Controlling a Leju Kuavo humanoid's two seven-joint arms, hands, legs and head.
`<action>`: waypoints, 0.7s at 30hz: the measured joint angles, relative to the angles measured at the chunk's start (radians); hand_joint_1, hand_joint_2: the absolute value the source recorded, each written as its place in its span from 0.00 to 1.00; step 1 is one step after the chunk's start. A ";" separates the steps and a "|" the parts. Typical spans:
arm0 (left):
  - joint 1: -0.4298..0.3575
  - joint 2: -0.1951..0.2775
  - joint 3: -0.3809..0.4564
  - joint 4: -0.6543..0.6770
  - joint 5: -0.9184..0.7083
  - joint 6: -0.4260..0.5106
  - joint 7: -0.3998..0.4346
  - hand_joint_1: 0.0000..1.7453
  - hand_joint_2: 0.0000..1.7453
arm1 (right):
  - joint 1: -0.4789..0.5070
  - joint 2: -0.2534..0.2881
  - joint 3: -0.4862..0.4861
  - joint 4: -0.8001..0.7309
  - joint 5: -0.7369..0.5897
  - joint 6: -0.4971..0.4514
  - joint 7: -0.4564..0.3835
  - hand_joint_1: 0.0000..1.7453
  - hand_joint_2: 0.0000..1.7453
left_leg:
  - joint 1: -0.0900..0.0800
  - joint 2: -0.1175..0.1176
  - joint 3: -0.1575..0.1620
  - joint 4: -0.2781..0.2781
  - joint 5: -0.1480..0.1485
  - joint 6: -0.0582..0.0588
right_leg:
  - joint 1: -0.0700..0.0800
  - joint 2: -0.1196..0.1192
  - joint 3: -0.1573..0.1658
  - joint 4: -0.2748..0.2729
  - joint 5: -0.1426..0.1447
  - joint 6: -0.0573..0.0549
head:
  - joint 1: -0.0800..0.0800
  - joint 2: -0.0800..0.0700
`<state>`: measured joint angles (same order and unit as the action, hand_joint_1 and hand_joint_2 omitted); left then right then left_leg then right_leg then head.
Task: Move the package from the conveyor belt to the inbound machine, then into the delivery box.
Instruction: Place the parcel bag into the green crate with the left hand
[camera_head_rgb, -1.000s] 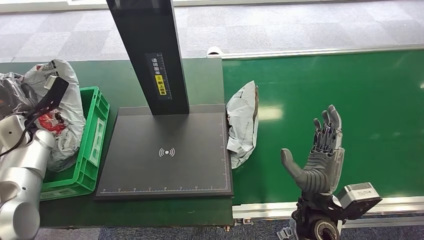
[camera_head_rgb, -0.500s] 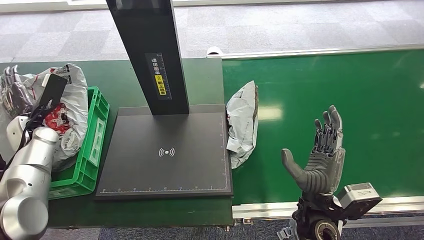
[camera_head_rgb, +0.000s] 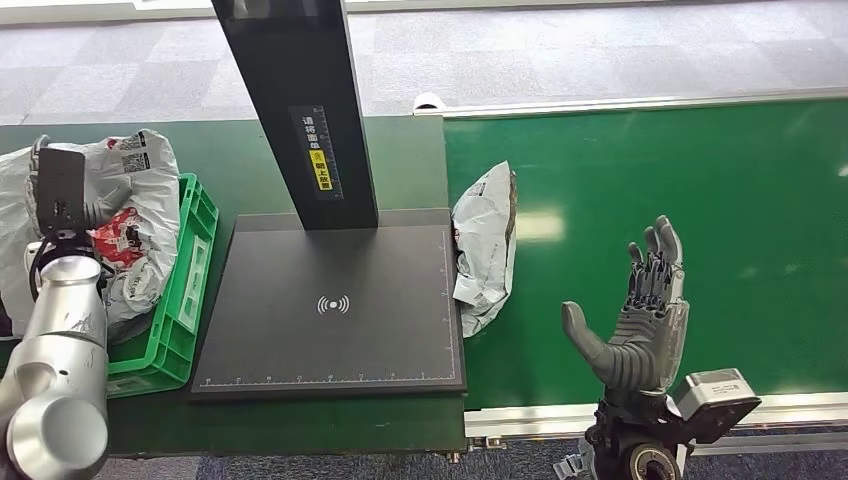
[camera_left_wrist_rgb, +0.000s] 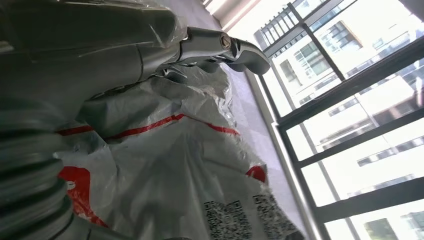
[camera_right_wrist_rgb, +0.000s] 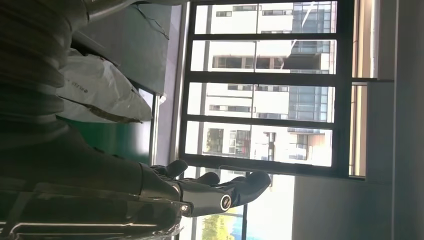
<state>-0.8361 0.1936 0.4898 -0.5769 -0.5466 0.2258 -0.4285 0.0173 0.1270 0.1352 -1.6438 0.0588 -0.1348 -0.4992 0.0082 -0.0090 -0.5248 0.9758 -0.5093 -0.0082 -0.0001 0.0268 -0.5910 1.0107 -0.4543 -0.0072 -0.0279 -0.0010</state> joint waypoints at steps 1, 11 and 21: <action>0.022 -0.012 0.006 -0.043 0.055 0.002 -0.020 0.00 1.00 | 0.003 0.000 -0.001 0.000 0.003 0.000 0.000 0.00 1.00 | 0.000 0.000 0.000 0.000 0.000 0.000 | 0.000 0.000 0.000 0.000 0.000 0.000 | 0.000 0.000; 0.590 -0.245 -0.275 -0.826 0.510 -0.160 -0.224 0.00 1.00 | 0.036 0.000 -0.020 0.041 0.033 0.041 0.074 0.00 1.00 | -0.005 -0.001 0.001 0.000 -0.006 0.004 | -0.005 -0.001 0.002 -0.001 -0.005 0.006 | 0.000 0.000; 0.891 -0.353 -0.668 -0.942 0.699 -0.107 -0.224 0.00 1.00 | 0.059 0.006 0.018 0.178 0.039 0.070 0.068 0.00 1.00 | -0.006 -0.002 0.001 0.000 -0.007 0.007 | -0.006 -0.002 0.002 -0.001 -0.006 0.007 | 0.000 0.000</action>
<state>0.0550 -0.1597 -0.1786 -1.5188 0.1528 0.1189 -0.6527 0.0762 0.1328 0.1535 -1.4660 0.0983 -0.0649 -0.4313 0.0026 -0.0109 -0.5240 0.9755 -0.5165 -0.0016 -0.0062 0.0250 -0.5889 1.0093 -0.4601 0.0003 -0.0283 -0.0008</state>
